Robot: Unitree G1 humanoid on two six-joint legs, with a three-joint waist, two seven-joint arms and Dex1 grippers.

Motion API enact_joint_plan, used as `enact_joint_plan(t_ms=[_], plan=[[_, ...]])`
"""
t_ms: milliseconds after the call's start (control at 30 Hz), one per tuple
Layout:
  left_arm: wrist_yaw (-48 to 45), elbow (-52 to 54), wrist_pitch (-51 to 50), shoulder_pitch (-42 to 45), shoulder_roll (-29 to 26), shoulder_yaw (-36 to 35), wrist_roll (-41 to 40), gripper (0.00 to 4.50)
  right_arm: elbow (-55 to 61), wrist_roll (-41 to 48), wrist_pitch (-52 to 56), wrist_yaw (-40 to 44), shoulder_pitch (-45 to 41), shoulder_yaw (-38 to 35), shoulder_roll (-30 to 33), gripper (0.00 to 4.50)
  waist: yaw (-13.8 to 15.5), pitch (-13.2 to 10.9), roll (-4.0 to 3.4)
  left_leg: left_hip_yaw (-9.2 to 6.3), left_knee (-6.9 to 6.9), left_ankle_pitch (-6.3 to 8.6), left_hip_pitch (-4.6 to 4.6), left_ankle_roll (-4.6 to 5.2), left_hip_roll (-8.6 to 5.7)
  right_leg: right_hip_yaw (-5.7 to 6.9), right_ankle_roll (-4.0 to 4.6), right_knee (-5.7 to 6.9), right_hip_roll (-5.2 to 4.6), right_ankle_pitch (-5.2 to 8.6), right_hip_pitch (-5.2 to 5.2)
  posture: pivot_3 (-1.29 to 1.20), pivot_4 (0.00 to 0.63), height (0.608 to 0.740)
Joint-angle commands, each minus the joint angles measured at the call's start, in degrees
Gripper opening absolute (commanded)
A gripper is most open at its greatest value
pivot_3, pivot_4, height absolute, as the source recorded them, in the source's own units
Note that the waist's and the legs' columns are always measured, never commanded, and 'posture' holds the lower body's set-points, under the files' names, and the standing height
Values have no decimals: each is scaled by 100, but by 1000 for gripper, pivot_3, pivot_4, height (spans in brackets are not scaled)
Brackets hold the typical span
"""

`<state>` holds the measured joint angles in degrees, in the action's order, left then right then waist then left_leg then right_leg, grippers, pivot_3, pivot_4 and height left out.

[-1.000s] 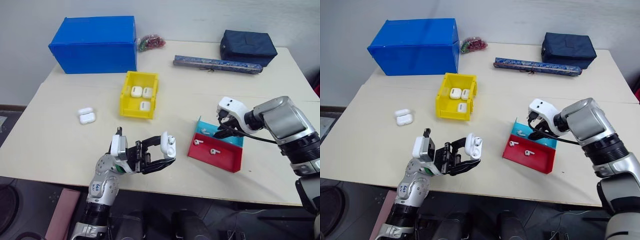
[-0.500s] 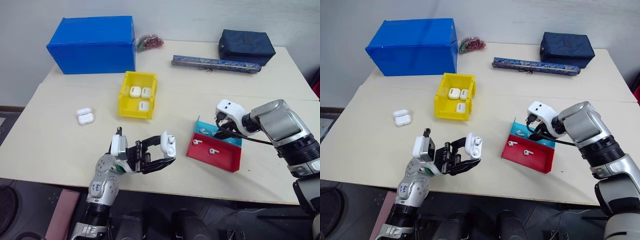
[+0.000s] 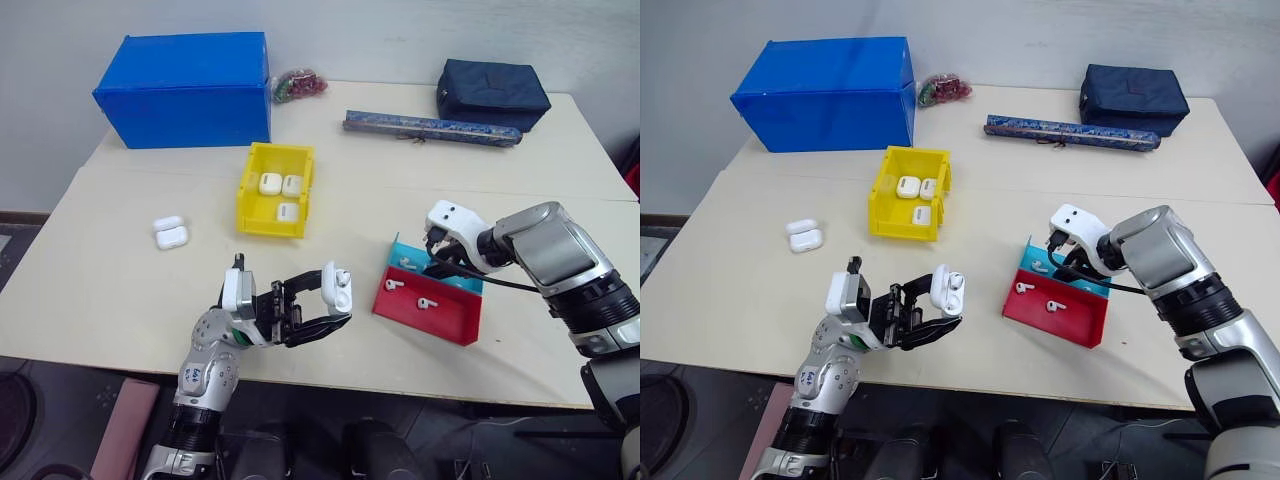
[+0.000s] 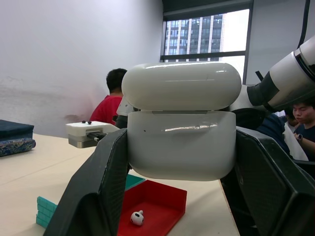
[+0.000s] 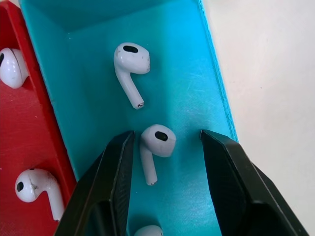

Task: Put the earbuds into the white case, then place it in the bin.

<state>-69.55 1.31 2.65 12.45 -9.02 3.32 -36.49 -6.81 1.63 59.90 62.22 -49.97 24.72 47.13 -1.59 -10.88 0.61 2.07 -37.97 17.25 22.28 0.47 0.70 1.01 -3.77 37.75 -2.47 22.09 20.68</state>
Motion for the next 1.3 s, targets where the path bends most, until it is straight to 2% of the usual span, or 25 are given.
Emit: enact_joint_plan(t_ms=[33,67,133,467,533,633,667,933,1067,1133,1200,1300], plan=[[13,198,60,-44,22,32,-26,2769,139,-58,-83,-22,110,102,36,2116,0,0,0,0,0,0,0,0,0,0,0,0,0,0,0,0,150,740],[13,195,60,-43,22,30,-27,2769,139,-76,-101,-19,120,113,46,2116,0,0,0,0,0,0,0,0,0,0,0,0,0,0,0,0,150,740],[11,191,62,-45,20,29,-27,2769,150,-106,-129,3,149,128,87,1756,-1,0,0,0,0,0,-3,0,0,0,0,0,0,0,-2,0,150,740],[12,174,60,-16,26,26,-30,2769,247,-162,-130,102,210,208,200,1756,1,0,0,0,0,0,-5,0,0,0,0,-1,0,0,-5,0,150,740],[9,172,61,-15,24,25,-30,2769,251,-158,-120,96,218,197,180,1418,1,0,0,0,0,0,-5,0,0,0,0,-1,0,0,-5,0,150,740],[13,184,53,-28,21,26,-32,2769,275,-151,-104,88,238,176,165,494,1,0,0,0,0,0,-6,0,0,0,0,-1,0,0,-6,0,150,740],[13,183,52,-29,20,26,-32,2769,279,-149,-102,89,242,173,163,423,1,0,0,-1,-1,0,-6,0,0,0,0,-1,0,0,-6,0,150,740],[11,177,43,-17,17,21,-40,2769,368,-51,-66,51,330,-37,195,423,2,0,0,-1,0,0,-7,0,0,0,0,-2,0,0,-7,0,150,740],[27,176,51,3,42,30,-34,2769,361,315,-514,162,423,-779,311,423,3,0,1,0,0,0,-6,0,0,0,0,-2,0,0,-7,0,150,740],[20,151,51,52,60,32,-39,2769,377,1061,-820,622,564,-1706,367,423,14,0,1,0,0,0,-1,1,0,0,0,-4,0,0,-5,0,150,740],[9,107,58,117,77,29,-37,2769,317,1602,-686,717,614,-2464,356,423,16,-2,0,0,0,1,2,3,-1,3,-1,-6,0,0,-5,0,150,740],[-4,-32,129,265,132,0,-13,2769,784,2623,-1006,1190,1085,-3569,190,423,42,-2,0,-2,0,2,1,4,-1,6,-2,-8,1,-1,-7,0,150,740]])
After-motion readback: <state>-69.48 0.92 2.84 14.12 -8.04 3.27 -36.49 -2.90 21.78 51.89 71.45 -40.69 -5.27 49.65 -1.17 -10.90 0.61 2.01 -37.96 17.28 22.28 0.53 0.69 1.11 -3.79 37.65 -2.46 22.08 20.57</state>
